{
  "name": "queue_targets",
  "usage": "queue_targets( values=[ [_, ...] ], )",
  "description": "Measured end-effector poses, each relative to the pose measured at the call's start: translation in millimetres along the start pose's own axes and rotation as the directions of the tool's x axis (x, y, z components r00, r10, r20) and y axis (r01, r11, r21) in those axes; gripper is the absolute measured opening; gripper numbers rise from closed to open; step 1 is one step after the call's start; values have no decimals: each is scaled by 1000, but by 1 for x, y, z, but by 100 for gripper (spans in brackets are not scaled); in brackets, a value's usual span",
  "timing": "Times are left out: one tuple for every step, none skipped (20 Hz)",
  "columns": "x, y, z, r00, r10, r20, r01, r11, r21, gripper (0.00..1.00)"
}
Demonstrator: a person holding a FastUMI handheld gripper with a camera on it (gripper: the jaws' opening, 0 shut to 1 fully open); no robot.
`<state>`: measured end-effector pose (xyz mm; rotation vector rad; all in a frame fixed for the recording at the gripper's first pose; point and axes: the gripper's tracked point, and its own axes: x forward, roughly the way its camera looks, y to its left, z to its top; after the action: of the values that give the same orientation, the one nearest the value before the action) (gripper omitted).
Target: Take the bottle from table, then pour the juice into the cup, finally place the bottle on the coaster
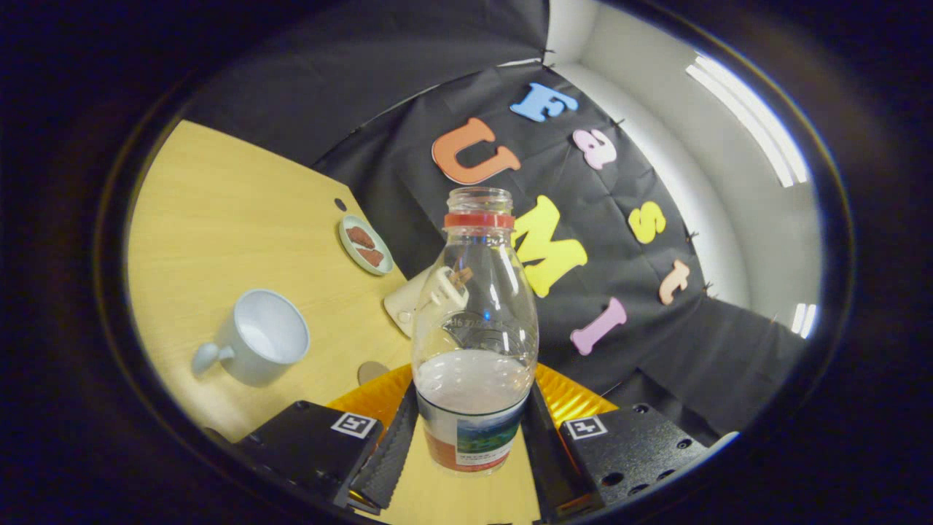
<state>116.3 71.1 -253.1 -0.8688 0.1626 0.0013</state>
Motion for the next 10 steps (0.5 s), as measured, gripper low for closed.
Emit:
queue_targets(
  values=[
    [2,3,2,1000,26,-4,-26,997,72,79],
    [1,1,3,999,43,2,-43,990,131,79],
    [0,-3,7,999,48,12,-49,983,177,79],
    [-1,-8,11,998,48,27,-53,975,214,79],
    [-2,-12,17,998,46,46,-56,968,246,79],
    [-3,-17,22,997,42,67,-59,959,277,79],
    [-4,-20,27,996,43,83,-68,946,316,79],
    [-3,-22,32,994,50,99,-82,930,357,79],
    [-2,-26,36,993,55,106,-93,915,392,79],
    [-1,-29,38,993,54,102,-92,903,420,79]
  ],
)
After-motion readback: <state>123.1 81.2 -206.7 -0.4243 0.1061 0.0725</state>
